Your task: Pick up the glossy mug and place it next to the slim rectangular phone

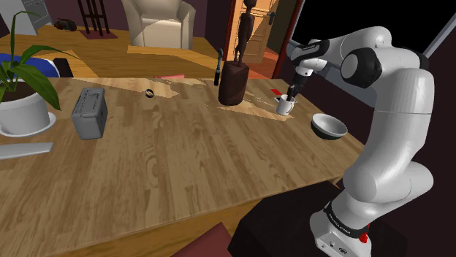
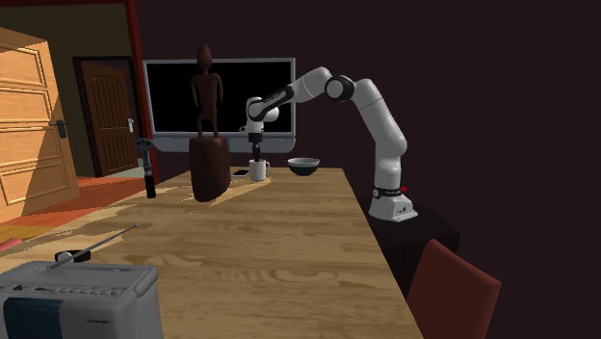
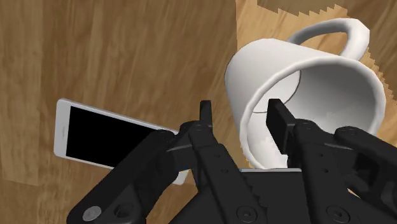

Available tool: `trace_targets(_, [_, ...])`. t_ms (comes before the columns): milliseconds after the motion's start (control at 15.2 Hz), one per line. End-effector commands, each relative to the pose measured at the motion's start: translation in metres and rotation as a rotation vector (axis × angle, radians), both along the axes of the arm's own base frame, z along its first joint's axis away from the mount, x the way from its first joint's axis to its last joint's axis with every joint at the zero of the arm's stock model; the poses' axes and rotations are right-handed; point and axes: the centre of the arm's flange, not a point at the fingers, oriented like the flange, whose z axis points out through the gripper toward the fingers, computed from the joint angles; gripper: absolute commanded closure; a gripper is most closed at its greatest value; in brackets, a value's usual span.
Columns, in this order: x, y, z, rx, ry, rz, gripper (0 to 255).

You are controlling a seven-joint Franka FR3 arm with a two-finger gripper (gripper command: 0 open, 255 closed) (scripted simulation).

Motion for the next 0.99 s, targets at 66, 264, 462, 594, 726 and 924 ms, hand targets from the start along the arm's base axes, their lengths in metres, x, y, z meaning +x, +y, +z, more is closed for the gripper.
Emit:
trace_targets(66, [0.0,0.0,0.0,0.0,0.0,0.0,0])
trace_targets(264, [0.0,0.0,0.0,0.0,0.0,0.0,0])
trace_targets(462, [-0.001,-0.002,0.04,0.0,0.0,0.0,0])
trace_targets(594, [-0.001,-0.003,0.05,0.0,0.0,0.0,0])
trace_targets(726, [-0.001,-0.003,0.05,0.0,0.0,0.0,0])
trace_targets(924, [-0.001,-0.003,0.05,0.0,0.0,0.0,0])
